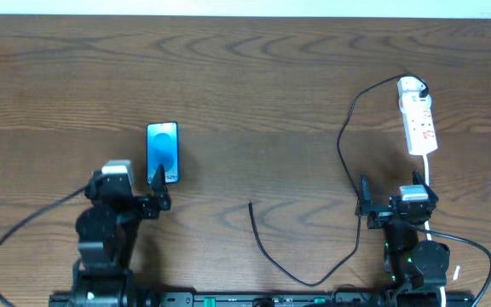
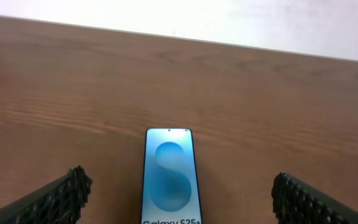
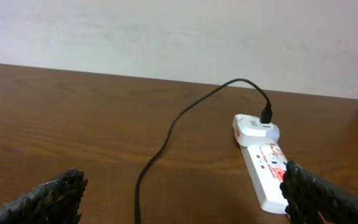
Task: Plug charger to phone and switch on socket
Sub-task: 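Raise the left arm and move its gripper above the phone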
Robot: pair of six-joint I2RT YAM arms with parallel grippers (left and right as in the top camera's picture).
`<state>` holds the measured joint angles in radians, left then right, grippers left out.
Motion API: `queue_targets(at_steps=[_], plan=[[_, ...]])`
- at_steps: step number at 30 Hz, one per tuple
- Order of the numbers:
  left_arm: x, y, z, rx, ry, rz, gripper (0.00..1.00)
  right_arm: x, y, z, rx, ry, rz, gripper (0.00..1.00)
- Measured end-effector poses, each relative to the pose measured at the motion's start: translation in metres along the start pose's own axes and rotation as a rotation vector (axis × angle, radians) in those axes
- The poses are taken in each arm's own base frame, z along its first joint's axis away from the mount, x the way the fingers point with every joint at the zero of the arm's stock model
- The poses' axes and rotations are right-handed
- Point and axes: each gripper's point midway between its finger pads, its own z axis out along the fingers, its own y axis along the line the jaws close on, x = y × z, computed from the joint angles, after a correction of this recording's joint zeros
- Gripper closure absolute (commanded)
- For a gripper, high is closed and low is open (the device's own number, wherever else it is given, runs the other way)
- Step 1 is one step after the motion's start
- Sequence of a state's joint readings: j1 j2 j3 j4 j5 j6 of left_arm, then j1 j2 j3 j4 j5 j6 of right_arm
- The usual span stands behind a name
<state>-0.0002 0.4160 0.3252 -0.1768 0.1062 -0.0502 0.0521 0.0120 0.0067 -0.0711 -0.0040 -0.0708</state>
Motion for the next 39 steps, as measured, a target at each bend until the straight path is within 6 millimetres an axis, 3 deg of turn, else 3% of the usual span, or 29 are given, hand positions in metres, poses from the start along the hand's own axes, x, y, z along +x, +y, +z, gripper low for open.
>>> queue_targets(at_steps=[8,18,25,39], plan=[[-0.025,-0.002,0.019,-0.013,0.108,-0.003,0.04,0.000,0.000,0.000,0.000,-0.001,0.000,0.01],[-0.031,-0.002,0.034,-0.039,0.337,-0.015,0.04,0.000,0.000,0.000,0.000,0.000,0.000,0.01],[-0.049,-0.004,0.042,-0.047,0.415,-0.015,0.04,0.000,0.000,0.000,0.000,-0.001,0.000,0.01],[-0.060,-0.008,0.052,-0.042,0.600,-0.005,0.04,0.000,0.000,0.000,0.000,-0.001,0.000,0.01]])
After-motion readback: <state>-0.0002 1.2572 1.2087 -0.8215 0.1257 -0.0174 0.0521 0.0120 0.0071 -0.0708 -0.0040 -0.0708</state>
